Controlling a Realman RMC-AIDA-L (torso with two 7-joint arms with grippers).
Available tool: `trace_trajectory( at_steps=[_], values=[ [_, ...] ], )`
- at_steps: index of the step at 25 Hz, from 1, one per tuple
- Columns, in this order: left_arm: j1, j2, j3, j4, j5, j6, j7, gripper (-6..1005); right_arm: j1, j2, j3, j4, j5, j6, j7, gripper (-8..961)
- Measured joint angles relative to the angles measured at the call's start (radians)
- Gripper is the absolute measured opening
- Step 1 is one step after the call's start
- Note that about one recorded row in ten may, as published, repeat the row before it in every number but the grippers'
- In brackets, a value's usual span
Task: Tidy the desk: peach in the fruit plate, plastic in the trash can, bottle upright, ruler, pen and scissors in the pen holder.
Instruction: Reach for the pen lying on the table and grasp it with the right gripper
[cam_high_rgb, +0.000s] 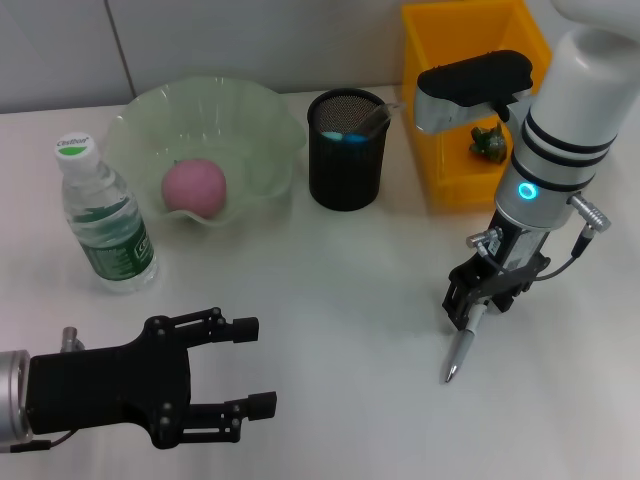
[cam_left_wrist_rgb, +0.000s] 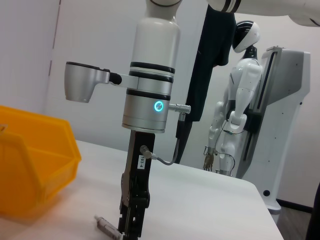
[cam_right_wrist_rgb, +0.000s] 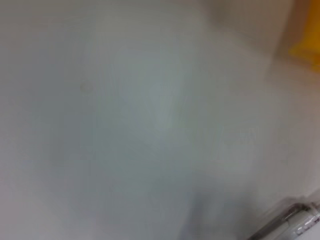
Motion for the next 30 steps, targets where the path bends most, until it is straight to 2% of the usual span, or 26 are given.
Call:
trace_trajectory(
  at_steps=[30],
  values=[
    [-0.003, 0.002, 0.0, 0.0, 0.0, 0.003, 0.006, 815, 0.0, 0.0, 0.002, 0.0, -0.009, -0.012, 0.001, 499]
  ],
)
